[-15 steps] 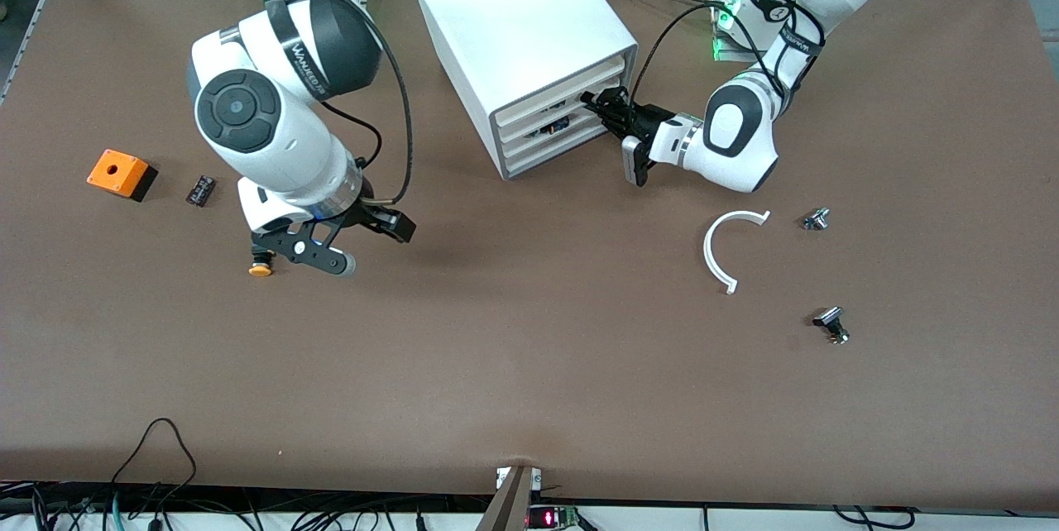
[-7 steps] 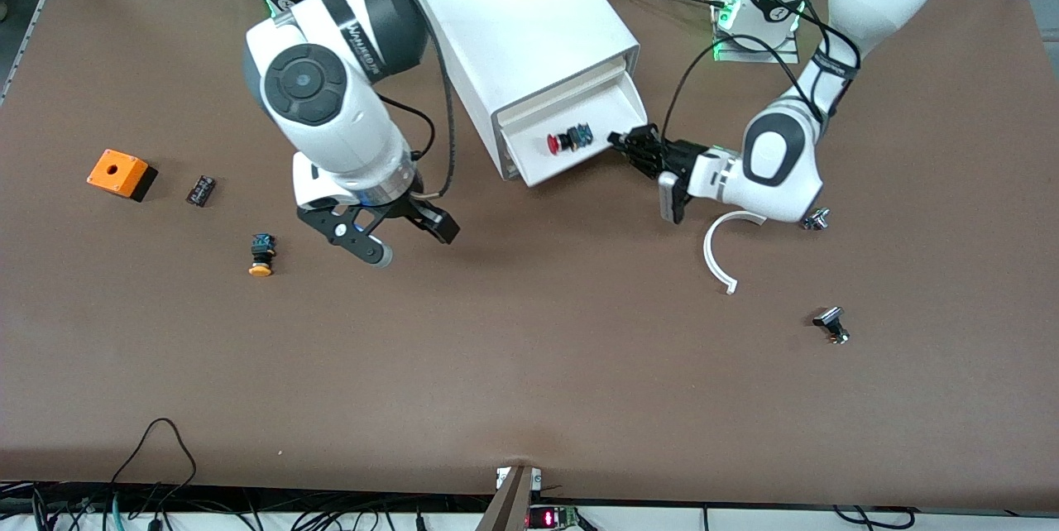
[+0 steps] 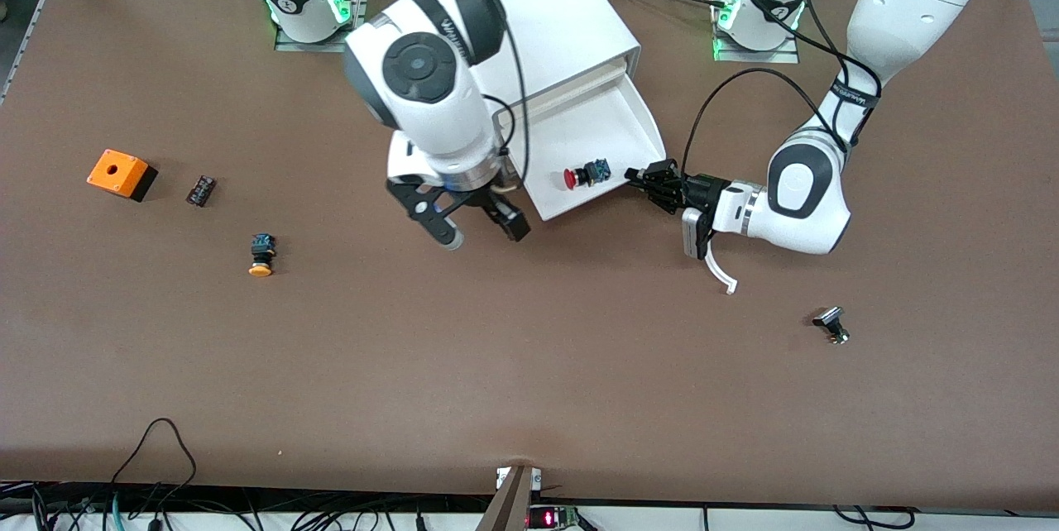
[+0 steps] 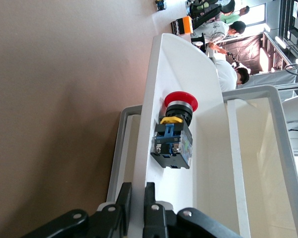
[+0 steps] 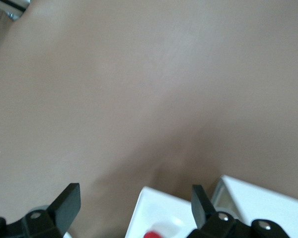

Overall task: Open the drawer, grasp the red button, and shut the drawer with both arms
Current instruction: 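Reach the right gripper over the open drawer toward the red button, then grasp the red button with the right gripper while the left gripper withdraws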

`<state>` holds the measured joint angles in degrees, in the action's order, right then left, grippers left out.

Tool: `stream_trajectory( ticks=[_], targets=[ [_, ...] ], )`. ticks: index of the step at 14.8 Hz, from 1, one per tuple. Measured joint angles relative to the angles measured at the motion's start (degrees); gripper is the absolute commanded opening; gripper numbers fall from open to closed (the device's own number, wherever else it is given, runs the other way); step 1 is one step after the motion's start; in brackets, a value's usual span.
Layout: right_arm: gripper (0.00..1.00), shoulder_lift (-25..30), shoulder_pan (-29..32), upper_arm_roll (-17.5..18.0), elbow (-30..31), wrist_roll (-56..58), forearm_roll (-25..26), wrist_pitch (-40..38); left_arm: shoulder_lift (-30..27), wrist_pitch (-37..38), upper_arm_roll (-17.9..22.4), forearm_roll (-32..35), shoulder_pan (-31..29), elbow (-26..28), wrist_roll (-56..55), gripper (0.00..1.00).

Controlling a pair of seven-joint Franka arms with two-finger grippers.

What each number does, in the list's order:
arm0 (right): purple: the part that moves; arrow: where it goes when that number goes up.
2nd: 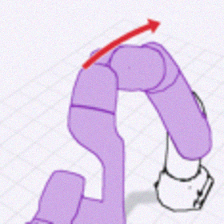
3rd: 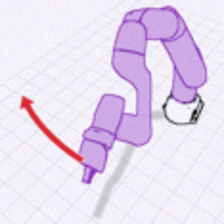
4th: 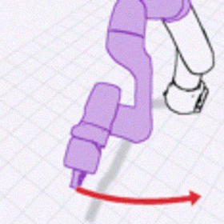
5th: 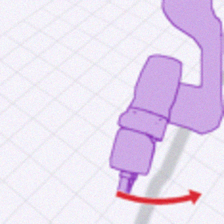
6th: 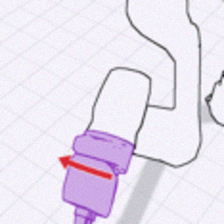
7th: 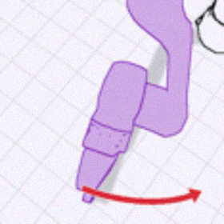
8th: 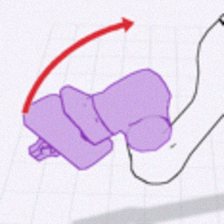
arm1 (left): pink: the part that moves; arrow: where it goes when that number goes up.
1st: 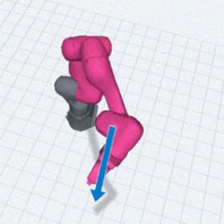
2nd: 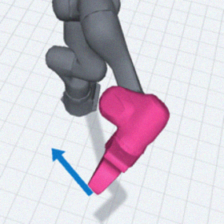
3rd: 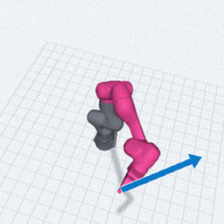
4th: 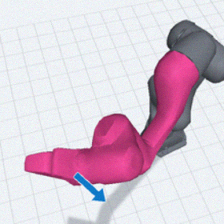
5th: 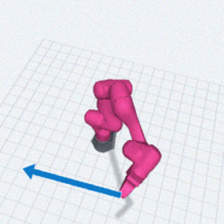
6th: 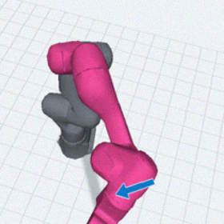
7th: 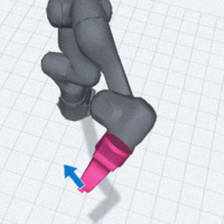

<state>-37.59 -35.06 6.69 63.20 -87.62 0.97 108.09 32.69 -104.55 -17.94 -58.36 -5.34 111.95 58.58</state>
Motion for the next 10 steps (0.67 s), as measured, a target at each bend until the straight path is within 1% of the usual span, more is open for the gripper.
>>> stream_trajectory(
  ticks=[3,6,8,10],
  targets=[
    [0.99,-1.52,-2.55,0.78,-0.4,-6.5,-1.99,3.1,0.2,0.12,0.15,0.05,0.0,-0.36,-0.62,1.0],
    [0.99,-3.04,-2.95,3.41,-1.33,-11.33,-3.04,4.63,-0.03,-0.01,0.86,1.16,-0.04,-1.51,-1.56,1.0],
    [0.99,-4.27,-3.16,4.9,-1.47,-14.24,-3.1,6.14,-0.52,1.67,1.37,4.89,-0.27,-3.1,-5.53,1.0],
    [0.99,-5.96,-3.86,5.87,-1.58,-16.62,-3.14,7.45,-1.18,6.14,1.57,10.05,-0.73,-6.11,-12.58,1.0]
  ],
)
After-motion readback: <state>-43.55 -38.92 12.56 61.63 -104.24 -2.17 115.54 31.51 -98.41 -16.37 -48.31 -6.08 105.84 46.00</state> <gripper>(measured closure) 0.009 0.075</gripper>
